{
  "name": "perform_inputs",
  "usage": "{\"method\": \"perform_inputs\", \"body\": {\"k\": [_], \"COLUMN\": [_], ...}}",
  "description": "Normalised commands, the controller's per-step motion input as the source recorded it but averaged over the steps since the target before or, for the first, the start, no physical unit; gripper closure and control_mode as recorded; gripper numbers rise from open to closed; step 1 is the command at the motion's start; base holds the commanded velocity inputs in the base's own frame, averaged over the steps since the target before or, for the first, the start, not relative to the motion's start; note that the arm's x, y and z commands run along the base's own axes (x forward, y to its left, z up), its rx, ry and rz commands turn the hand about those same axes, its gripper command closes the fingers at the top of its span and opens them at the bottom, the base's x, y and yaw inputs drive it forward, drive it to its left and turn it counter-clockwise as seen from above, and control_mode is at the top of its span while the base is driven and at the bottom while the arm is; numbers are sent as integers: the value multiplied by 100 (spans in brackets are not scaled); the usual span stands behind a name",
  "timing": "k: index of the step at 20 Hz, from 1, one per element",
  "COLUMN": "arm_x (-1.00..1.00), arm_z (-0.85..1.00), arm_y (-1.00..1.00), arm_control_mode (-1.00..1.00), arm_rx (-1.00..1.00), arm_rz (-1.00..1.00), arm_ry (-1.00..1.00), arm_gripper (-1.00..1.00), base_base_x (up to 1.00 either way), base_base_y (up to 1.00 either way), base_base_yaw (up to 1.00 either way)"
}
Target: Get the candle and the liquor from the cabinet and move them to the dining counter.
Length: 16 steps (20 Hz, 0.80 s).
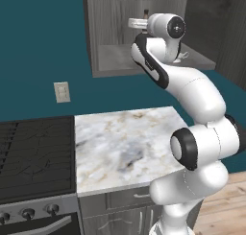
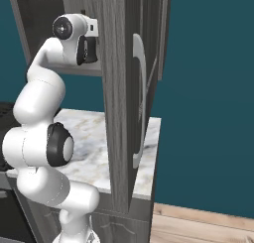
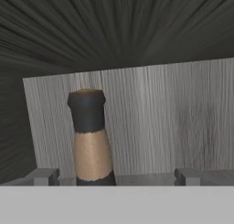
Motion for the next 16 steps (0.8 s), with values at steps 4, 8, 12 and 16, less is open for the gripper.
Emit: {"method": "perform_inputs", "body": {"k": [4,8,12,16], "arm_x": [0,0,0,0], "arm_z": [0,0,0,0], "arm_y": [0,0,0,0], "arm_control_mode": [-100,-100,-100,-100], "arm_rx": [0,0,0,0], "arm_rz": [0,0,0,0], "arm_ry": [0,0,0,0], "arm_gripper": [-100,-100,-100,100], "base_base_x": [0,0,0,0], "base_base_y": [0,0,0,0], "base_base_yaw": [0,0,0,0]}}
